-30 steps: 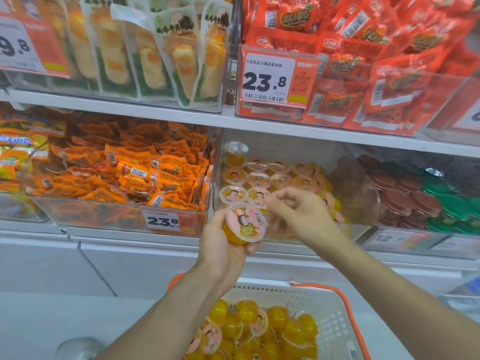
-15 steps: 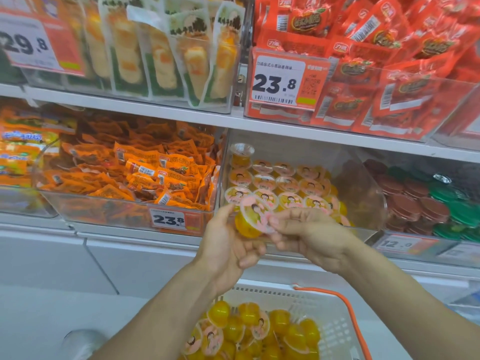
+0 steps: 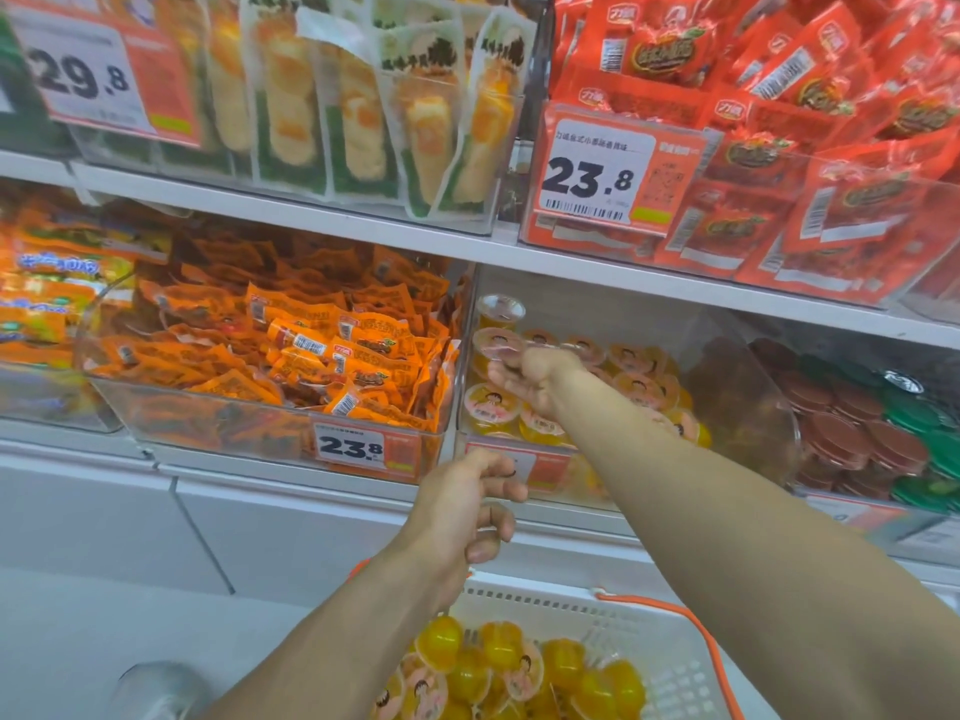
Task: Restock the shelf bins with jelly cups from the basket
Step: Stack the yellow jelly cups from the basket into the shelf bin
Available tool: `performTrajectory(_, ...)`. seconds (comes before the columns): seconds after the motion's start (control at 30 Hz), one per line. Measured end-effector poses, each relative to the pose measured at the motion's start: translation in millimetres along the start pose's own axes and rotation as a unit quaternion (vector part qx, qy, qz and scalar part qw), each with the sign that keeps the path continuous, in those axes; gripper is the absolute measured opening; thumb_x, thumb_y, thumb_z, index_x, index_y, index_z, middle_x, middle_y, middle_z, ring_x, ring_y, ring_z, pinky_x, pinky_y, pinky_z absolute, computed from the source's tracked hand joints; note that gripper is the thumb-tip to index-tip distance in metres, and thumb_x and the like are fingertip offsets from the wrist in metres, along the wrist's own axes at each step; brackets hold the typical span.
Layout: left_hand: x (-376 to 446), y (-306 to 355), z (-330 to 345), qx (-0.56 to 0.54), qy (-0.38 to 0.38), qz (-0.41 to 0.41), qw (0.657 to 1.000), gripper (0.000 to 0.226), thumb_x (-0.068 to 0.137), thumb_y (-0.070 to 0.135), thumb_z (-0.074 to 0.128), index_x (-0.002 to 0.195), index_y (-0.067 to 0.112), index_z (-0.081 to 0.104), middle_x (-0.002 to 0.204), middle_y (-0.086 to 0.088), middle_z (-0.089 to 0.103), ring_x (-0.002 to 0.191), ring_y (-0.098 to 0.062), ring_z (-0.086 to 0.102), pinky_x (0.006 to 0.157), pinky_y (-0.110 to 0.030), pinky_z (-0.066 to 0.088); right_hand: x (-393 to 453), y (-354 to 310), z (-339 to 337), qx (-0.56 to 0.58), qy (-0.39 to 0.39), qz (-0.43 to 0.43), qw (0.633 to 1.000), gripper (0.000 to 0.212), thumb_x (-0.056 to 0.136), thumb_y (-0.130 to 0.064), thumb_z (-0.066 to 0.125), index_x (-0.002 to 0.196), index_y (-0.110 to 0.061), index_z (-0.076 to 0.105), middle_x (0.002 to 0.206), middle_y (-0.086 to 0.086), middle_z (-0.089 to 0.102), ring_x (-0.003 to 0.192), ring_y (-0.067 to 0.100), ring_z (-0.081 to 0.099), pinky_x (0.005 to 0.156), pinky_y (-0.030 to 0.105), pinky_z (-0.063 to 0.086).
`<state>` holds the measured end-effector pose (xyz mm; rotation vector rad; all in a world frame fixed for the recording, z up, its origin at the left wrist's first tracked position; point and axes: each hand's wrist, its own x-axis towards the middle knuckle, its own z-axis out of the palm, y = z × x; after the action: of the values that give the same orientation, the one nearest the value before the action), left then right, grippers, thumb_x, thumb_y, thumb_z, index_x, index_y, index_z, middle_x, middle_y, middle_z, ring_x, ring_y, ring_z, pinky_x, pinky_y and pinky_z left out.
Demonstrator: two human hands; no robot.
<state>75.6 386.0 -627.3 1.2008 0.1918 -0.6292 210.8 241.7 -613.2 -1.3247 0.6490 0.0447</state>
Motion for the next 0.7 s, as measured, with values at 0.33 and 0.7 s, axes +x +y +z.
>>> performTrajectory(0.33,4,-16,6,0.042,-0.001,-0.011,0.999,0.022,0.1,0.018,0.048,0.11,0.004,0.061,0.071,-0.006,0.063,0.043,-0.016,0.04,0.036,-0.02,0.016,23,0,4,-0.005,0.017,0.001,1.0,0.017,0.095,0.004,0.059,0.112,0.004,0.066,0.082,0.012,0.069,0.063,0.015,0.068,0.044,0.024,0.054)
performTrajectory(0.7,10,-27,8,0.092,0.01,-0.012,0.996,0.017,0.098,0.018,0.051,0.101,0.005,0.06,0.075,-0.008,0.062,0.043,-0.016,0.041,0.039,-0.021,0.016,-103,13,-56,-0.124,0.026,-0.292,0.948,0.008,0.089,-0.005,0.07,0.094,-0.001,0.064,0.067,0.016,0.07,0.057,0.021,0.067,0.059,0.032,0.059)
